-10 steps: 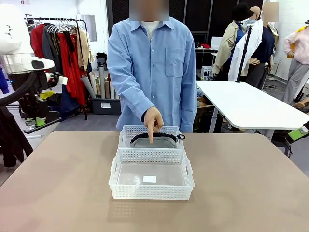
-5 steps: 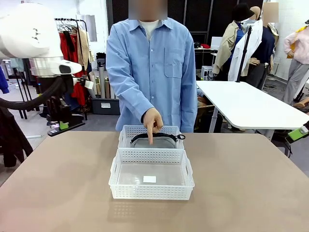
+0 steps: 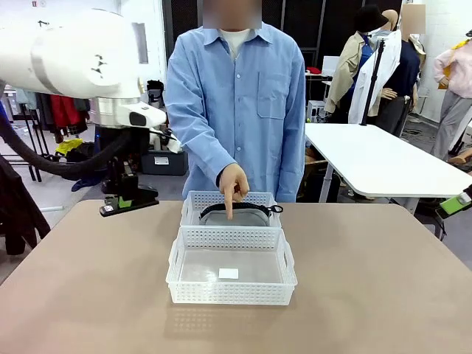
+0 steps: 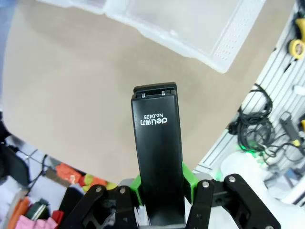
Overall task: Distribute items into two baskets.
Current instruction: Place the picked Stapler into the Organizing basket as instructed by the person.
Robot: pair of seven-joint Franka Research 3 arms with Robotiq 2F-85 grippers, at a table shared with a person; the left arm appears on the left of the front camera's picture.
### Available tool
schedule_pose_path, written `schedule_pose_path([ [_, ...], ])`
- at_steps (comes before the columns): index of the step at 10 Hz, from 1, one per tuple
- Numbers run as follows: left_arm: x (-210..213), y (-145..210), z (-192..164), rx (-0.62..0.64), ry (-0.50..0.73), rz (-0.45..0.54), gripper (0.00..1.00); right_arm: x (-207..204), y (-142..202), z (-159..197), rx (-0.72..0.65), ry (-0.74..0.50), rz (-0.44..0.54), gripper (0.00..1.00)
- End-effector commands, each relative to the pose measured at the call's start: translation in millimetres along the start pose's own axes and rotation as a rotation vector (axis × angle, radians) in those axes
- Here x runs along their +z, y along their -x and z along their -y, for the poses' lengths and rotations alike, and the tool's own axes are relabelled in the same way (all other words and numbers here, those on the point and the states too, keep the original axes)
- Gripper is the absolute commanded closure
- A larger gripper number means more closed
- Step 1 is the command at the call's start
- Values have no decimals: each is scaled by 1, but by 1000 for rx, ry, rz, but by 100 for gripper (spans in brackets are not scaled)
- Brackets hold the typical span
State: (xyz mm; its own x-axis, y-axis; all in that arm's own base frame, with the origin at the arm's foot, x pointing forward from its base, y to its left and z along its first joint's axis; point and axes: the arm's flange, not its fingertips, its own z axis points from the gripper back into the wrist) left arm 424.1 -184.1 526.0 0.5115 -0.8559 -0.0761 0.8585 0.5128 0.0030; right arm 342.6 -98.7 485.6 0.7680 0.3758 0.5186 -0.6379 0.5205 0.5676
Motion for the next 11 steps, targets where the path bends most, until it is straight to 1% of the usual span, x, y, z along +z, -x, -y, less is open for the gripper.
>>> schedule_pose_path([
  [1, -1, -14, 6, -83, -55, -44, 100, 1, 0, -1, 7, -5, 7, 0],
  [3, -4, -40, 15, -159, -76, -61, 100, 1, 0, -1, 7, -5, 7, 0],
  [6, -7, -77, 17, -253, -64, -32, 100, 1, 0, -1, 7, -5, 7, 0],
  [7, -12, -88, 20, -291, -50, -23, 100, 1, 0, -1, 7, -5, 7, 0],
  [8, -18, -99, 22, -336, -26, -43, 100, 1, 0, -1, 7, -5, 7, 0],
  [11, -29, -120, 41, -419, -20, -22, 100, 1, 0, -1, 7, -5, 7, 0],
])
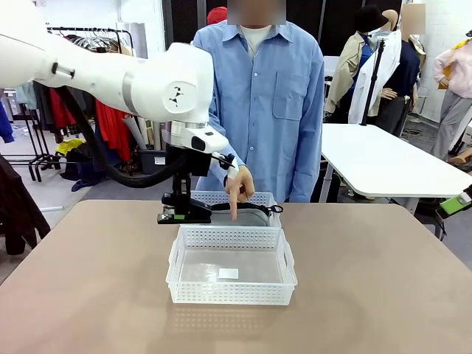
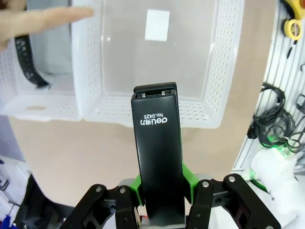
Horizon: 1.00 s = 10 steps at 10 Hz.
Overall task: Distribute items into two baskets.
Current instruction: Place the picked Stapler into the Organizing basket as instructed by the person.
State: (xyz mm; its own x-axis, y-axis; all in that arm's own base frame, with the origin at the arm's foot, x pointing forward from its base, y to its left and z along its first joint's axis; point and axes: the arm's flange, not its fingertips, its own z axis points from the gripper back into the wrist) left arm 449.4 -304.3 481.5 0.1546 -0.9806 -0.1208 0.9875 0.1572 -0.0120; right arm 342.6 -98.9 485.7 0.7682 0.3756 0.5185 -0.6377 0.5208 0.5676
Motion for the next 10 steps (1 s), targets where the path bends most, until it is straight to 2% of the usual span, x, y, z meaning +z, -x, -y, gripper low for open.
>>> schedule_pose_path([
  [1, 3, -6, 6, -62, -8, 30, 100, 1, 0, -1, 8, -6, 7, 0],
  [3, -4, -13, 23, -109, -38, 53, 100, 1, 0, -1, 8, -6, 7, 0],
  [5, -10, -19, 30, -163, -70, 124, 100, 1, 0, -1, 8, -6, 7, 0],
  [10, -29, -45, 12, -184, -66, 122, 100, 1, 0, -1, 8, -6, 7, 0],
])
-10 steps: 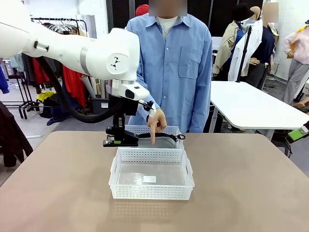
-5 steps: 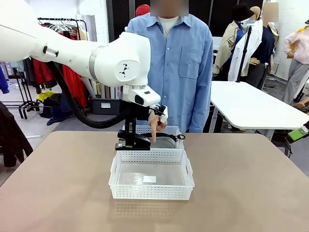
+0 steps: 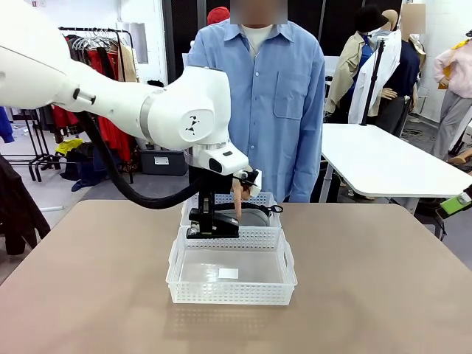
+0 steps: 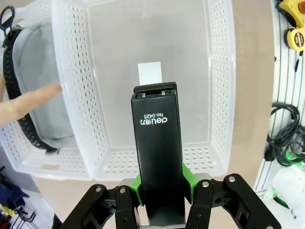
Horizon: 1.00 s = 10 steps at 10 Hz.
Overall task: Distribute items into two baskets.
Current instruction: Place the picked Stapler into the Organizing basket as instructed by the person.
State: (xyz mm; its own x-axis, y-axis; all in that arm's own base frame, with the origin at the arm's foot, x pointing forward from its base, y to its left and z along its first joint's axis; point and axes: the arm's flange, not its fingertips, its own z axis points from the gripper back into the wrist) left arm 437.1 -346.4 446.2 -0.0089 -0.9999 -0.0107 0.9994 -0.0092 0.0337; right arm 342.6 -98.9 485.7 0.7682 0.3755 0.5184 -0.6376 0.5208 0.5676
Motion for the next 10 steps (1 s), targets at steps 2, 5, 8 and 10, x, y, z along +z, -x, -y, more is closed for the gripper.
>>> schedule_pose_path([
  [2, -13, -8, -17, -34, 6, 35, 100, 1, 0, -1, 8, -6, 7, 0],
  [5, -37, -14, -17, -47, 12, 51, 100, 1, 0, -1, 8, -6, 7, 0],
  [8, -63, -20, -12, -74, 4, 55, 100, 1, 0, -1, 8, -6, 7, 0],
  [10, -78, -22, -13, -94, -9, 65, 100, 1, 0, -1, 8, -6, 7, 0],
])
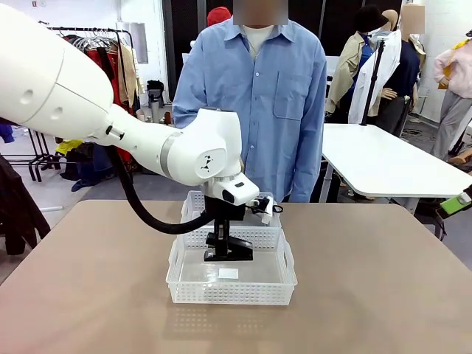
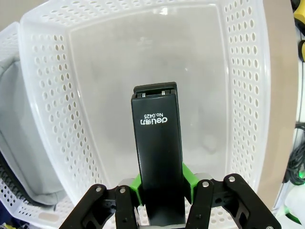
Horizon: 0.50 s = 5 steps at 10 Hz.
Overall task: Distribute items into two baskets.
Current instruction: Place the picked Stapler into the Organizing basket as instructed by the person.
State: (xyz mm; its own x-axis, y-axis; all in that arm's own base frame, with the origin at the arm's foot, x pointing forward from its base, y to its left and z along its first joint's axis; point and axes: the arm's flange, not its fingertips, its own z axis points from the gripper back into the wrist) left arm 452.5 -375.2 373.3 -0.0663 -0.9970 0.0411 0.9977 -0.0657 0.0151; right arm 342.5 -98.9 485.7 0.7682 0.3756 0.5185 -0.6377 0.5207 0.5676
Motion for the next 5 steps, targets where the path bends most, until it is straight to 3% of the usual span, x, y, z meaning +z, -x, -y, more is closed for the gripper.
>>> schedule_pose_path([
  [1, -14, 7, -2, -33, -14, 4, 100, 0, 0, -1, 8, -6, 7, 0],
  [5, -40, 3, -9, -41, 48, -35, 100, 0, 0, -1, 8, -6, 7, 0],
])
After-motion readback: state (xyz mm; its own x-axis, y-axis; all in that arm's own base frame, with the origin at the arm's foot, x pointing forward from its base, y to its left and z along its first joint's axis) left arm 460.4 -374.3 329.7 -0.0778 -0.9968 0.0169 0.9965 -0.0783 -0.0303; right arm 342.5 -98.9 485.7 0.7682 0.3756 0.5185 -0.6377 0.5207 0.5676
